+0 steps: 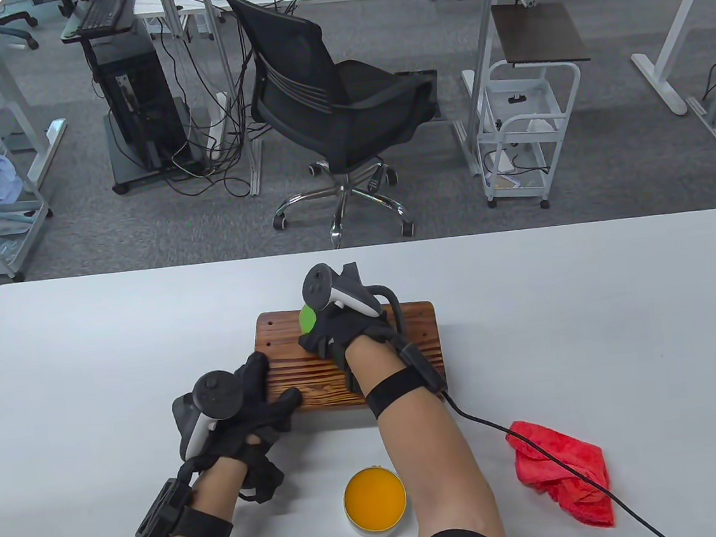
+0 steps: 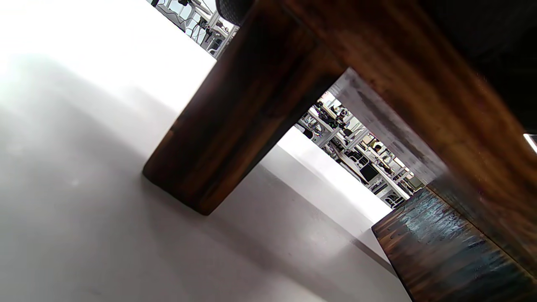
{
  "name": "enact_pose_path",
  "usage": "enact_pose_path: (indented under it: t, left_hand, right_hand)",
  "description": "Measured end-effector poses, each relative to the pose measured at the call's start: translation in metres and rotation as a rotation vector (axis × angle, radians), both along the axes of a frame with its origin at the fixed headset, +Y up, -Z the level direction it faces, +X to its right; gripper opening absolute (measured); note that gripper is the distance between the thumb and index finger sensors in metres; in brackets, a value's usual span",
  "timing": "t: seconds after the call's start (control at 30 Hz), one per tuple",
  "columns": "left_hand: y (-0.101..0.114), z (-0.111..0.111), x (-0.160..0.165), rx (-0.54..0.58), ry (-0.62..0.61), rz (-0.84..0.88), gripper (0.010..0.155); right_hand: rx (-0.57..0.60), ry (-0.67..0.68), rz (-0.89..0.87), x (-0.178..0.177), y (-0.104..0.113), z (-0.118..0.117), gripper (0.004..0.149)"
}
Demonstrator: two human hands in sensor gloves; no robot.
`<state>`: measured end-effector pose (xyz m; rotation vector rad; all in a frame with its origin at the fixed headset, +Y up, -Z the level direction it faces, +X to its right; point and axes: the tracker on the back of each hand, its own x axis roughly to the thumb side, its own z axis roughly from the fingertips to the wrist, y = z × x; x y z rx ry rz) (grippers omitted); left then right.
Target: Dip and apply wood wax on stool
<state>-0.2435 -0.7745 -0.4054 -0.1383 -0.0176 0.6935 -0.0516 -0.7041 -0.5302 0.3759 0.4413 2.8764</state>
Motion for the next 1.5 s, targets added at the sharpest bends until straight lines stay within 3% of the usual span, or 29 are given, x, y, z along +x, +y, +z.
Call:
enact_pose_path:
  t: [0.1,0.27,0.4,0.6,0.77,0.97,1.13,1.3,1.5]
  left_hand:
    - [0.0,0.0,0.0,0.0,-0.001,0.003,0.107]
    - [0.0,0.0,0.0,0.0,-0.001,0.003,0.107]
    - [0.0,0.0,0.0,0.0,-0.002,0.004,0.107]
    - [0.0,0.0,0.0,0.001,-0.001,0.005,0.107]
    - [0.0,0.0,0.0,0.001,-0.003,0.005,0.107]
    - [0.0,0.0,0.0,0.0,-0.004,0.007,0.106]
    - [0.0,0.0,0.0,0.001,-0.005,0.005,0.106]
    - [0.0,0.0,0.0,0.0,-0.005,0.007,0.106]
    - [-0.001,0.0,0.0,0.003,-0.005,0.007,0.106]
  right_hand:
    - [-0.014,0.044,0.018,0.001,0.003,0.003,0.098]
    - [-0.004,-0.029,0.017,-0.006,0.002,-0.002,0.098]
    - [-0.019,0.063,0.003,-0.01,0.002,0.004,0.098]
    - [-0.022,-0.014,-0.035,-0.012,0.0,-0.001,0.098]
    - [-0.023,0.085,-0.027,-0.02,0.001,0.007,0.097]
    - [-0.02,0.003,-0.031,-0.021,-0.001,-0.001,0.097]
    - [-0.033,0.103,-0.036,-0.025,0.001,0.007,0.096]
    - [-0.019,0.025,-0.025,-0.027,0.0,0.004,0.097]
    - [-0.017,0.066,-0.036,-0.031,-0.002,0.006,0.097]
